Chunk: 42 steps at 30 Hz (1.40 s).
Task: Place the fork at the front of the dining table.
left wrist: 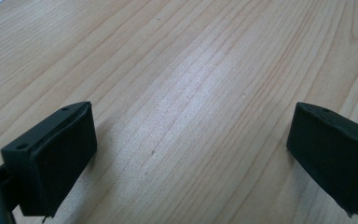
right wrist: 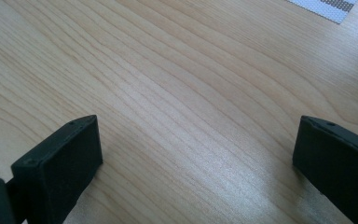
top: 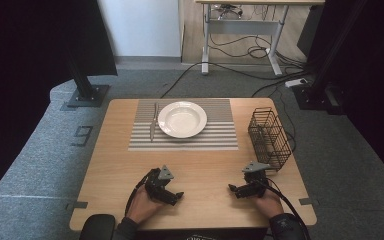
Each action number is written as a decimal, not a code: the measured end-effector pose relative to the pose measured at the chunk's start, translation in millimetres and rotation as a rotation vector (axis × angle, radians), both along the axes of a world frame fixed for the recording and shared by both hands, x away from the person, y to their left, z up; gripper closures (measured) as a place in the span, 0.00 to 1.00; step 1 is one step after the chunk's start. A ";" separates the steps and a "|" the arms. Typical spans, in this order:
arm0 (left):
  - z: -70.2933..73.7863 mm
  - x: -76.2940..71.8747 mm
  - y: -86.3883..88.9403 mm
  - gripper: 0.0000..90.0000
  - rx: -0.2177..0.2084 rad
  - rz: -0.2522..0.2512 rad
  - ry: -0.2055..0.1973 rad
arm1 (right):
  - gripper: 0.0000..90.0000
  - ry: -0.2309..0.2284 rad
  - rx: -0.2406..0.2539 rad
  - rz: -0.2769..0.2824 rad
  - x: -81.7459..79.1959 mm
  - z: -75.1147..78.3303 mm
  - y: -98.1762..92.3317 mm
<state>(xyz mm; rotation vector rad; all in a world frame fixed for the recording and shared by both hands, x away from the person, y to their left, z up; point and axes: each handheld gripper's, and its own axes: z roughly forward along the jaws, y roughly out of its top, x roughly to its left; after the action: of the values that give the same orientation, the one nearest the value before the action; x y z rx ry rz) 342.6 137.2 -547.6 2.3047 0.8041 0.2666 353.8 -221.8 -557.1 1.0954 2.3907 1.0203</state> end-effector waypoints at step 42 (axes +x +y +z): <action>106.2 57.8 -106.5 0.16 0.002 -0.223 -0.066 | 0.01 0.001 -0.001 0.001 0.1 0.1 -0.2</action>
<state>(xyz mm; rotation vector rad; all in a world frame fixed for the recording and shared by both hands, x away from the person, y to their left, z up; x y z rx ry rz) 400.4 30.7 -441.4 2.3503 0.5085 0.2413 353.9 -222.0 -556.9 1.0953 2.3925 1.0193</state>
